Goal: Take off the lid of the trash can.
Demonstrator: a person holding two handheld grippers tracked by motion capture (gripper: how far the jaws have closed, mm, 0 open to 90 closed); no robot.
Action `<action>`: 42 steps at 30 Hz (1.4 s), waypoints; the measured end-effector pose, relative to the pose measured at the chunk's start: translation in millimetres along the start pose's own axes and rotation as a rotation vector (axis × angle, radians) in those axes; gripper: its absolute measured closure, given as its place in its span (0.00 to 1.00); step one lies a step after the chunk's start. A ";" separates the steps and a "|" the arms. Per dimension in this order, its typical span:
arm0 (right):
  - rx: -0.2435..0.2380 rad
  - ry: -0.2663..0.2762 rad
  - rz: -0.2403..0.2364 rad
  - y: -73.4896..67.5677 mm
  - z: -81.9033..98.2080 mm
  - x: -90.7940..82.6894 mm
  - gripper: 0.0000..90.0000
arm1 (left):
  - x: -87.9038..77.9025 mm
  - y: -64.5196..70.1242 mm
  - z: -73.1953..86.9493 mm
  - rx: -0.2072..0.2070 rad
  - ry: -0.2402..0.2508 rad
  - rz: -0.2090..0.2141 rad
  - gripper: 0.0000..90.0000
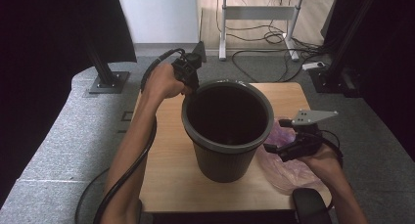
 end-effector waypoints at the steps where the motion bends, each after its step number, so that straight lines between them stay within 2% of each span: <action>1: -0.003 -0.003 0.003 0.6 -0.3 0.7 0.00 | 0.4 -0.1 0.4 0.000 -0.002 0.000 0.85; 10: -0.005 -0.017 0.006 2.7 -1.7 2.1 0.00 | 0.7 0.6 1.4 0.012 -0.003 -0.011 0.85; 14: 0.001 0.004 0.013 4.2 -6.8 0.5 0.00 | 1.3 0.4 1.4 0.013 0.008 -0.013 0.84; 18: 0.014 0.052 0.046 10.6 -16.5 -2.0 0.00 | 0.9 -1.0 0.7 -0.002 0.033 0.005 0.85; 29: 0.011 0.050 0.038 10.1 -16.6 -0.4 0.00 | -3.0 -7.3 -1.4 -0.038 0.082 0.103 0.87; 33: 0.019 0.050 0.034 11.3 -12.7 -1.0 0.00 | -9.1 -14.0 0.0 -0.050 0.100 0.108 0.87; 42: 0.031 0.048 0.034 15.3 -4.7 -2.3 0.00 | -24.1 -20.2 2.7 -0.057 0.134 0.131 0.87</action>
Point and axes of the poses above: each handheld gripper's, and its own axes: x roughly forward along the jaws, z roughly out of its underside, y roughly to its right, the point moved 10 cm from there along x, roughly forward along the jaws, and after that the axes turned 14 degrees about y, right-handed, at the moved point
